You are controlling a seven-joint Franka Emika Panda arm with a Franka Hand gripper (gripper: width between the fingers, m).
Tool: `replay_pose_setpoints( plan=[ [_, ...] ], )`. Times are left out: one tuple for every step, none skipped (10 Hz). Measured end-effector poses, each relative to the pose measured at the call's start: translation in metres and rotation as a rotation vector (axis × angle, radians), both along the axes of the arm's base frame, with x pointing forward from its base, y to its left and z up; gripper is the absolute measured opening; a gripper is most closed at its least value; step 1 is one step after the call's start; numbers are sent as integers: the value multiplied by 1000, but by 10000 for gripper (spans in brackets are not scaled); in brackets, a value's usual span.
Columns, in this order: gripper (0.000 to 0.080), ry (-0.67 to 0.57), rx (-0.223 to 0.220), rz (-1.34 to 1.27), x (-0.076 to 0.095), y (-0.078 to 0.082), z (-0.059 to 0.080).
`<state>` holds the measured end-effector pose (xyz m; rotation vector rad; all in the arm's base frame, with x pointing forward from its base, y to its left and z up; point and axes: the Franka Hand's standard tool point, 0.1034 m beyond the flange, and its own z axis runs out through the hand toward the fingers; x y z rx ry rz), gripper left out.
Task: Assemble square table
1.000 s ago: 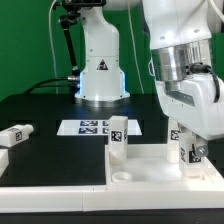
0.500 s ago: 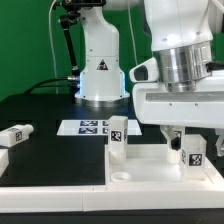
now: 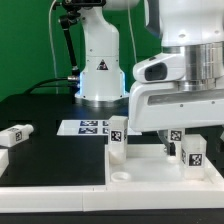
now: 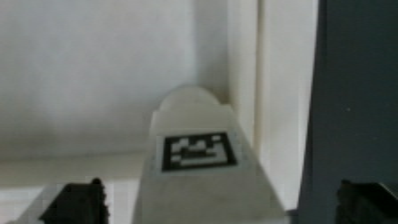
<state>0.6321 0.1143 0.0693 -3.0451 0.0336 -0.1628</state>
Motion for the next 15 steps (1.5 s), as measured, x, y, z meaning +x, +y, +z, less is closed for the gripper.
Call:
replay_pose_setpoints(
  plan=[
    [626, 8, 2, -28, -1, 1, -1],
    [626, 10, 5, -49, -1, 0, -1],
    [444, 17, 13, -127, -1, 1, -1],
    [285, 26, 23, -216, -1, 1, -2],
    [285, 32, 31, -284, -1, 1, -2],
    [287, 34, 42, -384, -1, 1, -1],
    [287, 28, 63, -560, -3, 1, -2],
    [287, 40, 78, -746, -5, 2, -2],
    [287, 56, 98, -969, -7, 3, -3],
    [287, 81, 137, -1148, -6, 2, -3],
    [287, 108, 179, -1270, -6, 0, -3],
    [288, 128, 203, -1344, -6, 0, -3],
    [288, 145, 210, -1400, -6, 2, -3],
    [288, 161, 223, -1500, -6, 2, -2],
    [288, 163, 224, -1521, -6, 3, -3]
  ],
)
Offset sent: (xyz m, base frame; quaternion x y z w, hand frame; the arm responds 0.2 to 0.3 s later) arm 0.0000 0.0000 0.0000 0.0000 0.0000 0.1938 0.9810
